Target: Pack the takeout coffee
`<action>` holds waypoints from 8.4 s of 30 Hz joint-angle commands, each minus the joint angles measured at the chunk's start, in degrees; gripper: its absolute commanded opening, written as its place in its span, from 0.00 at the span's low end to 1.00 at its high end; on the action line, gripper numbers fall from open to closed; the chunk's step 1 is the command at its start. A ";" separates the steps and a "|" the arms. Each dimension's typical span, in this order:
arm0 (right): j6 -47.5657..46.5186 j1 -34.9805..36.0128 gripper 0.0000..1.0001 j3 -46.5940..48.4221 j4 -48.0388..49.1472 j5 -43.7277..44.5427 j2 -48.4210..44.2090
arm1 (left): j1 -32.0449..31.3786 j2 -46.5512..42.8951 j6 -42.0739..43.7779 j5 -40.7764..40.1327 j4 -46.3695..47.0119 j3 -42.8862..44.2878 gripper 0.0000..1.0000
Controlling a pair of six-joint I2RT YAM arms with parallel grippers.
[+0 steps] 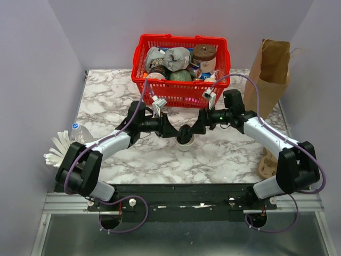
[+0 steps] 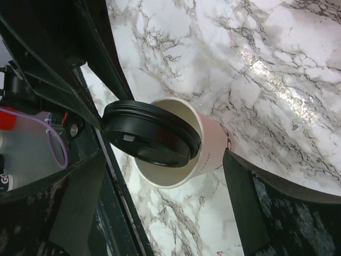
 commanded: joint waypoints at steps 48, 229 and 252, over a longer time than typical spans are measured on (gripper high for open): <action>4.15 3.46 0.97 0.33 2.61 7.29 3.09 | -0.23 -0.91 5.65 -7.47 -4.89 0.98 0.59; 16.37 1.53 0.59 -5.91 23.97 -11.08 17.86 | 4.69 18.36 -21.68 0.79 39.67 -2.63 0.64; 11.97 1.53 0.63 -2.30 18.69 -10.90 18.65 | 5.57 8.84 -7.26 3.24 17.41 -8.24 0.98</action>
